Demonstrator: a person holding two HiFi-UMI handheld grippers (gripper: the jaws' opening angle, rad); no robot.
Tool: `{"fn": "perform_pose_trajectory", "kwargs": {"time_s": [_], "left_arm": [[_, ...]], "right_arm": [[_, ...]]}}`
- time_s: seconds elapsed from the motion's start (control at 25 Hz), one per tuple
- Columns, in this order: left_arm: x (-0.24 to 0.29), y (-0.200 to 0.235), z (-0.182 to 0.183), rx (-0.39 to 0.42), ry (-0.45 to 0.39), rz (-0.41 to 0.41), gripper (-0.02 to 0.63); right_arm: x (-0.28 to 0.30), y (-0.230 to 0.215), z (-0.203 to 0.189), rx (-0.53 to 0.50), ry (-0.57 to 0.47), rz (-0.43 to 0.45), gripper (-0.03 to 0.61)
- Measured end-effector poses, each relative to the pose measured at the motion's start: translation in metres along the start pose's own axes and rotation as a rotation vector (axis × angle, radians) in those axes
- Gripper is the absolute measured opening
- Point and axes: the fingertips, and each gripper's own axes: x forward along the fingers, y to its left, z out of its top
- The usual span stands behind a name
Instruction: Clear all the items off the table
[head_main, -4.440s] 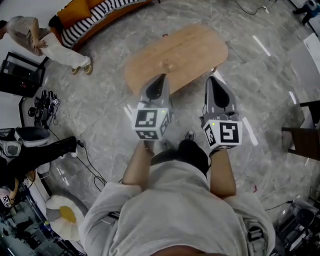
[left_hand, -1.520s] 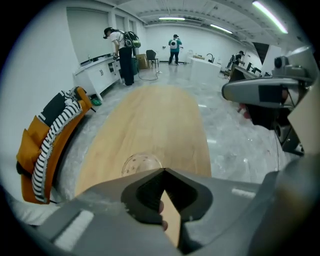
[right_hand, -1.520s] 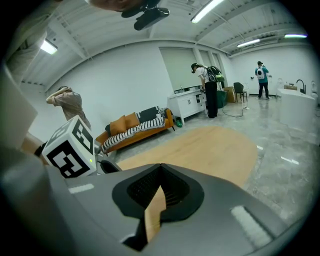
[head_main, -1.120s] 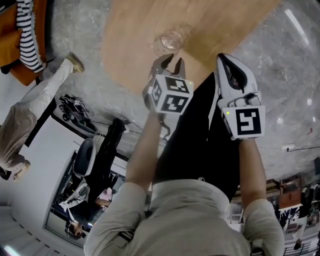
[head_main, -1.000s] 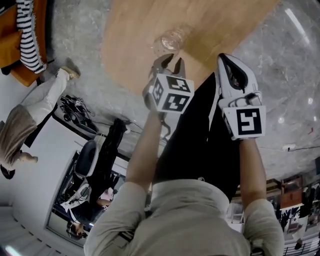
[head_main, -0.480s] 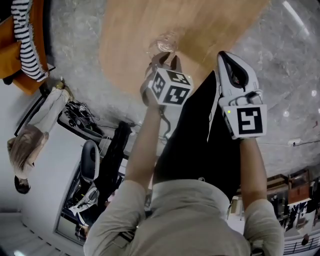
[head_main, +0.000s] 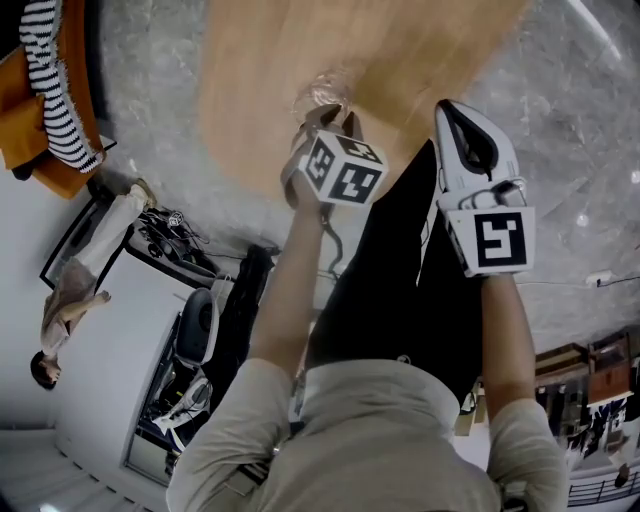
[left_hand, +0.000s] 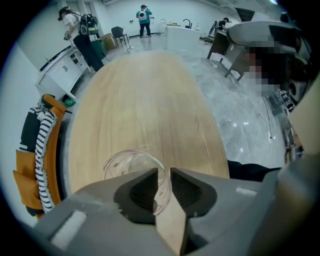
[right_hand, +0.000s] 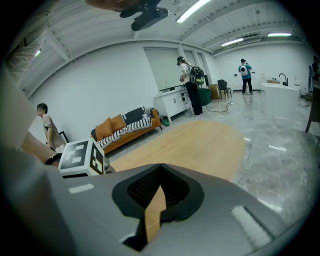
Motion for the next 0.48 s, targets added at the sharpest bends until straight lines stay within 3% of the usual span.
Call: {"fn": "perform_pose_trajectory", "kwargs": {"time_s": [0.48], "left_arm": [[0.019,0.002,0.002,0.092,0.092,-0.005,0.101]], "right_arm": [[-0.013,-0.028,-0.008,0.049,-0.001,-0.078,0.006]]}}
